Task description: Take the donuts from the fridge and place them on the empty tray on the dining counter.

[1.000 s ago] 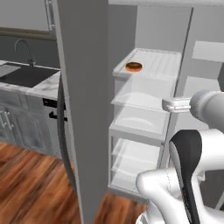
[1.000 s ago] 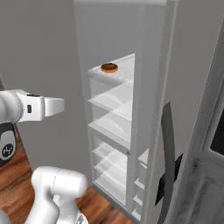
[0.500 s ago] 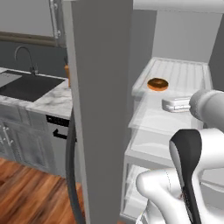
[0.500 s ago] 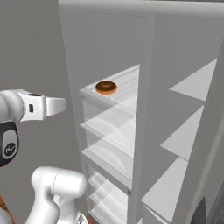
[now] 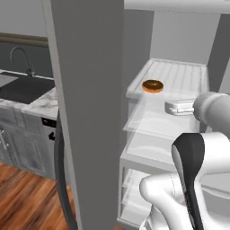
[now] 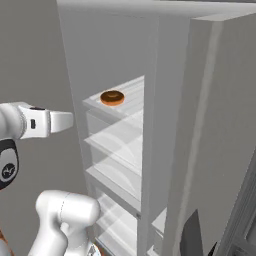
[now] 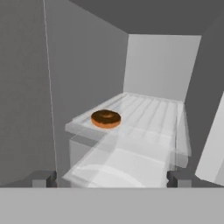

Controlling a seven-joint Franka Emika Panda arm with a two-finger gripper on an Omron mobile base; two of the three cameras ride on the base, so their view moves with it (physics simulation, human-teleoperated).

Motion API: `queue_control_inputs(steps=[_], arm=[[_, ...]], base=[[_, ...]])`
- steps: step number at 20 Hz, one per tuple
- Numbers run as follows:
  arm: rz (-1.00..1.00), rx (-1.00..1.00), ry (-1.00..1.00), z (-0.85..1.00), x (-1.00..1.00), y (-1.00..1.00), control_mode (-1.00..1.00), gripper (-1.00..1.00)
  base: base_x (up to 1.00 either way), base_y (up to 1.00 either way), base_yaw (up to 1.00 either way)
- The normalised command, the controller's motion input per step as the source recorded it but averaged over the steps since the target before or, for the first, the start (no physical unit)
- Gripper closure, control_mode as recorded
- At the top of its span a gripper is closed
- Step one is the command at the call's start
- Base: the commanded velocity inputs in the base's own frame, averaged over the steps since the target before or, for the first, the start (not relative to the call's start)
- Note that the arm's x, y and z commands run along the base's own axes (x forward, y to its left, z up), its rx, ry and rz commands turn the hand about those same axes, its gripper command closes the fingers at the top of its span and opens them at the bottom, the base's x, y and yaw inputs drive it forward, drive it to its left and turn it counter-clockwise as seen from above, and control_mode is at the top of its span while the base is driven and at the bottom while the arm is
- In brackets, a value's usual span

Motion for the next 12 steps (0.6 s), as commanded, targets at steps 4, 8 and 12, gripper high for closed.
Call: queue_control_inputs(steps=[4, 8, 12], arm=[[0.00, 0.00, 0.00, 0.00, 0.00, 0.00, 1.00, -1.00], [0.00, 0.00, 0.00, 0.00, 0.00, 0.00, 1.00, -1.00], [0.00, 0.00, 0.00, 0.00, 0.00, 0.00, 1.00, -1.00]], base=[[0.12, -0.37, 0.00], [0.59, -0.43, 0.02], [0.64, -0.13, 0.01]])
